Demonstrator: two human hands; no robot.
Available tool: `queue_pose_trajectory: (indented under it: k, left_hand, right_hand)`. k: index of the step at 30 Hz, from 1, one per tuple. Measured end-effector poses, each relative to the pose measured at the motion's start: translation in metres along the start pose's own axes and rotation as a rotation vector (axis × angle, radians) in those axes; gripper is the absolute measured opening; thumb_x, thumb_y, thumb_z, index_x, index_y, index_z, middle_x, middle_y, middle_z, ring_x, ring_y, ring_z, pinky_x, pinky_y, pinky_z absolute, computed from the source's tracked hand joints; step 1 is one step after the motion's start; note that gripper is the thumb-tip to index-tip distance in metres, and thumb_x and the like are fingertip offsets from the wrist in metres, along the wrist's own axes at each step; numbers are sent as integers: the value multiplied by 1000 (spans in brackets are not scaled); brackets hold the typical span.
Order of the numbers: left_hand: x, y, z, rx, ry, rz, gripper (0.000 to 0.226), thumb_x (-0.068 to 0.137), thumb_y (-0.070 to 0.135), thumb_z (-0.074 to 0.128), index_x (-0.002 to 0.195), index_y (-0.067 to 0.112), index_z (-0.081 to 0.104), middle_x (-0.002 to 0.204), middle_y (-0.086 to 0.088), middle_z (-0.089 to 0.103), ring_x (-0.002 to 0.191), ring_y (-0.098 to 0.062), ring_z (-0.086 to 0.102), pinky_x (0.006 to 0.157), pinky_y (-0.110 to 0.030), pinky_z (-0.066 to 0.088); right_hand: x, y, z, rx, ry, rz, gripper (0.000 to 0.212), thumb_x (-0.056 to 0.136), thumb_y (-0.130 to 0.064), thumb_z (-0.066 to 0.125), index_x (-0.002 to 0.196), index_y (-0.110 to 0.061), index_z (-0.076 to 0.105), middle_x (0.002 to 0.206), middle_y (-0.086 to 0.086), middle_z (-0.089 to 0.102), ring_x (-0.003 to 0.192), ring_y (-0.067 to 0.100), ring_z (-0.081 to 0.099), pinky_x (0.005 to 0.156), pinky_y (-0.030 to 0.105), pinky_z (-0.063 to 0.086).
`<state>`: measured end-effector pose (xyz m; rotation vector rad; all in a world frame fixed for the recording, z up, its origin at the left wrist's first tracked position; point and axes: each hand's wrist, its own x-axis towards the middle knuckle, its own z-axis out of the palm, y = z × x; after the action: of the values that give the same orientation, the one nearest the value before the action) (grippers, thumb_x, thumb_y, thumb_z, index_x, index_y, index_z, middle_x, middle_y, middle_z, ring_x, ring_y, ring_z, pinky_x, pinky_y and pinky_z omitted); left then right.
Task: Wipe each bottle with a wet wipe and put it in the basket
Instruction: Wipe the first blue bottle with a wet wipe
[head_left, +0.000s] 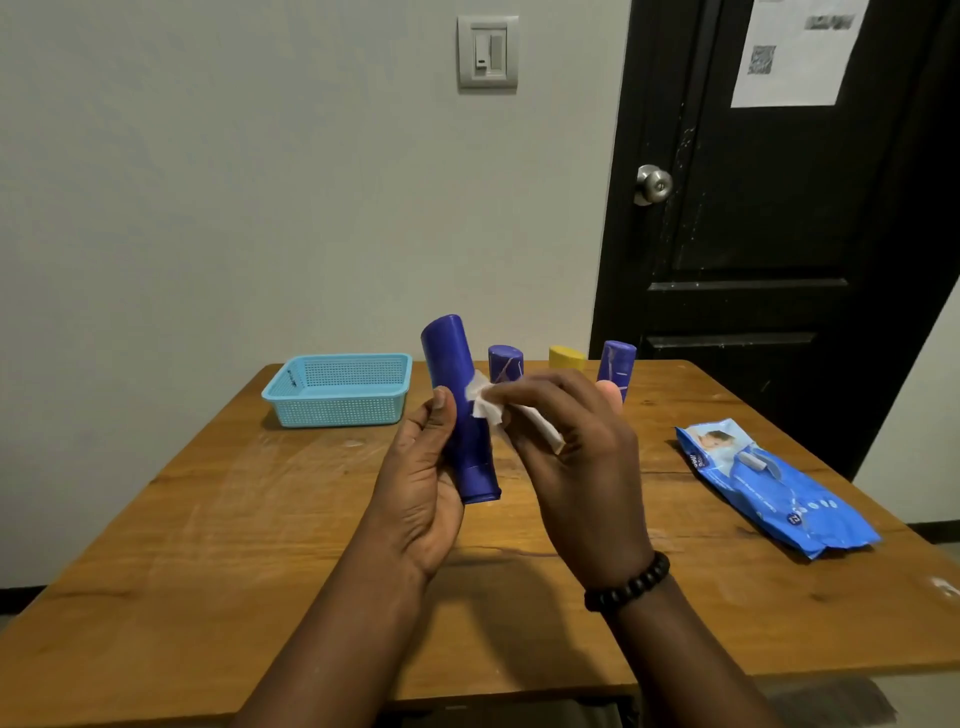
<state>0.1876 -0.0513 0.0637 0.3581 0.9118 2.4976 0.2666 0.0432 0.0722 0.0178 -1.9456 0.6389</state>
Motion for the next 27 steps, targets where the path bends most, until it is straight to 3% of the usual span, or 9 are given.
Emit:
queue_pose_trajectory:
  k: [2, 6, 9, 13, 18, 22, 24, 27]
  left_hand:
    - [1, 0, 1, -13, -11, 6, 48, 80, 26, 62, 123, 5, 59, 100, -10, 72, 87, -16, 69, 84, -32, 57]
    - [4, 1, 0, -20, 66, -6, 12, 95, 24, 56, 101, 15, 63, 78, -5, 66, 71, -15, 63, 67, -33, 56]
    - [5, 1, -1, -40, 150, 4, 13, 100, 23, 52, 101, 14, 61, 82, -4, 61, 73, -13, 59, 70, -31, 52]
    - [6, -2, -2, -28, 186, -9, 13, 97, 22, 57, 106, 12, 61, 88, -3, 65, 72, -10, 64, 61, -25, 57]
    - [4, 0, -3, 7, 114, -72, 37, 94, 29, 61, 126, 10, 58, 87, -9, 63, 72, -21, 67, 56, -37, 60]
    - [-1, 6, 2, -57, 123, -54, 22, 99, 28, 55, 109, 10, 60, 85, -8, 61, 69, -18, 66, 60, -35, 58]
    - [-3, 8, 5, -108, 148, -38, 18, 99, 28, 53, 101, 11, 60, 86, -7, 61, 77, -18, 61, 66, -33, 56]
    - [-5, 9, 10, -120, 117, -6, 14, 100, 25, 51, 96, 15, 61, 81, -4, 63, 72, -15, 61, 57, -27, 59]
  right_hand:
    - [-2, -1, 4, -55, -47, -40, 23, 83, -17, 62, 104, -13, 71, 106, -1, 65, 100, 5, 56, 87, 7, 42]
    - [-29, 8, 4, -46, -179, -99, 23, 87, -18, 59, 106, -16, 70, 110, -4, 63, 102, 8, 56, 81, 22, 51]
    - [-36, 16, -1, 6, -183, -1, 23, 84, -13, 64, 105, -18, 71, 107, -7, 63, 101, 7, 58, 80, 25, 53]
    - [-31, 13, -4, 31, -21, 142, 25, 84, -5, 68, 106, -18, 70, 104, -7, 63, 100, 2, 59, 83, 10, 47]
    - [-30, 3, 1, -36, -213, -58, 22, 84, -15, 62, 104, -18, 71, 106, -5, 62, 99, 5, 55, 80, 18, 49]
    - [-30, 13, 0, 89, -190, 61, 26, 84, -3, 67, 104, -19, 70, 105, -9, 64, 100, 1, 58, 82, 15, 50]
    - [-32, 15, 1, 111, -196, 144, 28, 84, -1, 68, 103, -21, 71, 102, -14, 65, 99, -1, 59, 81, 11, 48]
    - [-35, 10, 1, 192, -135, 202, 26, 87, -3, 66, 105, -21, 70, 103, -14, 66, 102, 5, 61, 82, 17, 50]
